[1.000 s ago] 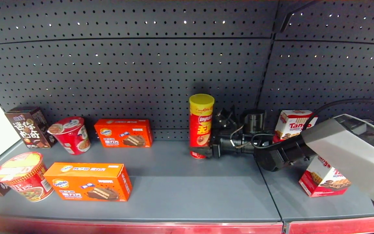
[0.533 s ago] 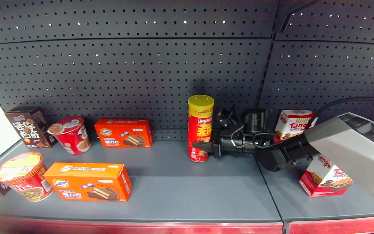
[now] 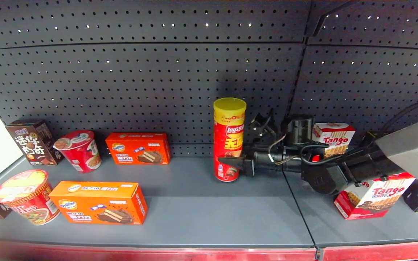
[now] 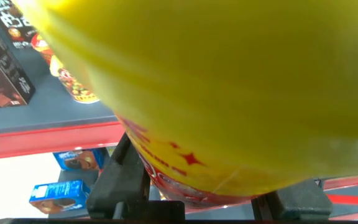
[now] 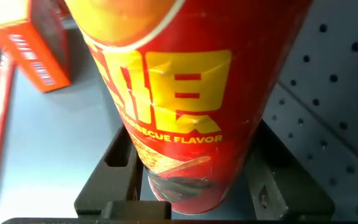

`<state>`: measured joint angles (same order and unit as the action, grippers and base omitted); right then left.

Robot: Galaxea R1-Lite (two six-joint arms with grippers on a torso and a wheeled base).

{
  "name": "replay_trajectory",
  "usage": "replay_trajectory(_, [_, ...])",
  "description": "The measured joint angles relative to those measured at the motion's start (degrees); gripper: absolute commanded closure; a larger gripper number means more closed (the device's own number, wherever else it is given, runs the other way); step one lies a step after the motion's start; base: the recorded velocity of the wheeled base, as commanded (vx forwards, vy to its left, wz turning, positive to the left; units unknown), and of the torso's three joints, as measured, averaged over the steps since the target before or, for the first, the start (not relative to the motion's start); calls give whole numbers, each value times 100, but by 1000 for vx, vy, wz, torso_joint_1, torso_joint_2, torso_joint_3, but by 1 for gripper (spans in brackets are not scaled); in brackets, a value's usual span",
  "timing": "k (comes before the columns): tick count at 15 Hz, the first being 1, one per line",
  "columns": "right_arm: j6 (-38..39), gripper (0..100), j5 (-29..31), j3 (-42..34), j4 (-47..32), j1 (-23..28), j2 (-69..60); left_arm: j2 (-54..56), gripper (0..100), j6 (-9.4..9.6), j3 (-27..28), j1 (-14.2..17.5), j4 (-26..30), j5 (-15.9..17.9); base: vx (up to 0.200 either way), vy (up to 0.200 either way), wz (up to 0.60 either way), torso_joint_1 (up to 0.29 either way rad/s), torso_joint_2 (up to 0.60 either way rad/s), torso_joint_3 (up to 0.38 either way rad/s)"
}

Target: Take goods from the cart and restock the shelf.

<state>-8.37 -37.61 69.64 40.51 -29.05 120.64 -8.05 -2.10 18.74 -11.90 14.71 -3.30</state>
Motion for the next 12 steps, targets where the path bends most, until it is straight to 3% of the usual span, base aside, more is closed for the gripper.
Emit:
replay_trajectory(4, [33, 100, 505, -853, -178, -278, -931, 28, 100, 11, 89, 11, 1, -224, 0, 0, 0, 0, 0, 0])
replay_trajectory(7, [321, 100, 1295, -1391, -167, -612, -1546, 45, 100, 62, 141, 30, 4, -244, 0, 0, 0, 0, 0, 0])
replay_trajectory(12, [521, 100, 2105, -2025, 254, -968, -2130, 50, 100, 108, 182, 286, 4, -246, 0, 0, 0, 0, 0, 0])
